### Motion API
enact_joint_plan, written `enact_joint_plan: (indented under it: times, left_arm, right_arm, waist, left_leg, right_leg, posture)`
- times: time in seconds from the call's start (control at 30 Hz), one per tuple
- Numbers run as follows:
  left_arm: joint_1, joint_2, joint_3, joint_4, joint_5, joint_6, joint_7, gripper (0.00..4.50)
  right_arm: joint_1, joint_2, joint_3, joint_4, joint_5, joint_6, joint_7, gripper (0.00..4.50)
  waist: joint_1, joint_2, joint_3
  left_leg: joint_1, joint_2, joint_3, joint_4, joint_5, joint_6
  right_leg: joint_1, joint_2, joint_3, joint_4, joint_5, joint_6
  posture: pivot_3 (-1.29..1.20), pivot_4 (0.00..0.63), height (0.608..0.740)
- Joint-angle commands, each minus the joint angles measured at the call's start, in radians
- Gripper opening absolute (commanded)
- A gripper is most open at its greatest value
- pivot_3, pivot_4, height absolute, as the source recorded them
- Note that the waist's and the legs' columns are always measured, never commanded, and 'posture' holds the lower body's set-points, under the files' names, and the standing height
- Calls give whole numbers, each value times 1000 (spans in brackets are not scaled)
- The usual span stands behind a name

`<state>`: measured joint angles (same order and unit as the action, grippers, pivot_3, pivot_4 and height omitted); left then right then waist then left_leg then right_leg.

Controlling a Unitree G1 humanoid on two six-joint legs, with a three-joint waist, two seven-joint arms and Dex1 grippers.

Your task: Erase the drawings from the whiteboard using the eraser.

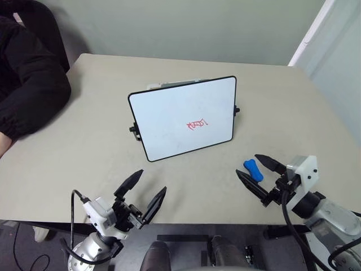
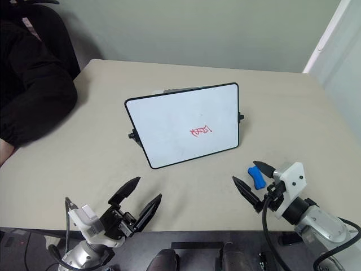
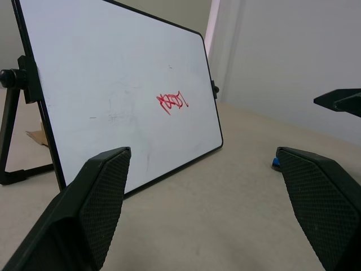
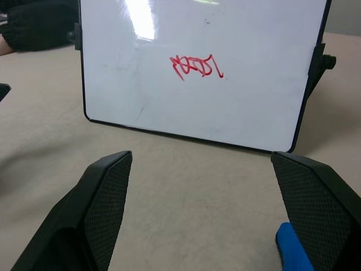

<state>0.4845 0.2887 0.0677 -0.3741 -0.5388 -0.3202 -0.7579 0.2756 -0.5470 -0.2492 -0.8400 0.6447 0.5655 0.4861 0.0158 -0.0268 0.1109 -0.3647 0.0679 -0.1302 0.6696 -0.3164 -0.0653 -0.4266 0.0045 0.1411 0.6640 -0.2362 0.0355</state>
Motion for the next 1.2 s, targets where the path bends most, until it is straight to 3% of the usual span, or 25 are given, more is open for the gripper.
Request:
enact_joint_plan:
  times: [0.03, 0.3, 0.5, 0.6, 1.2]
  left_arm:
    - [-1, 0, -1, -31, 1, -10, -3, 4500]
    - [0, 6, 10, -22, -10, -14, -14, 4500]
    - [19, -1, -13, -37, 5, -21, -14, 4500]
    - [18, 2, -8, -38, -1, -20, -14, 4500]
    - [9, 8, 10, -31, -13, -20, -13, 4500]
  right_arm:
    - [-11, -7, -12, -23, 12, -14, -2, 4162]
    - [-27, 7, -10, -9, 9, -8, -28, 4162]
    - [-66, -15, 1, 15, 57, 140, -98, 4162]
    - [-108, -29, 14, 38, 44, 176, -109, 4339]
    - [-365, -82, 99, 251, -40, 507, -227, 4339]
  waist:
    - [0, 0, 0]
    - [0, 0, 0]
    - [-1, 0, 0]
    - [-1, 0, 0]
    - [1, 0, 0]
  left_leg:
    - [0, 0, 0, 0, 0, 0]
    - [0, 0, 0, 0, 0, 0]
    - [0, 0, 0, 0, 0, 0]
    - [0, 0, 0, 0, 0, 0]
    - [0, 0, 0, 0, 0, 0]
  right_leg:
    - [0, 0, 0, 0, 0, 0]
    - [0, 0, 0, 0, 0, 0]
    - [0, 0, 0, 0, 0, 0]
    - [0, 0, 0, 0, 0, 0]
    - [-1, 0, 0, 0, 0, 0]
  posture:
    - [0, 150, 740]
    - [0, 150, 740]
    - [0, 150, 740]
    - [0, 150, 740]
    - [0, 150, 740]
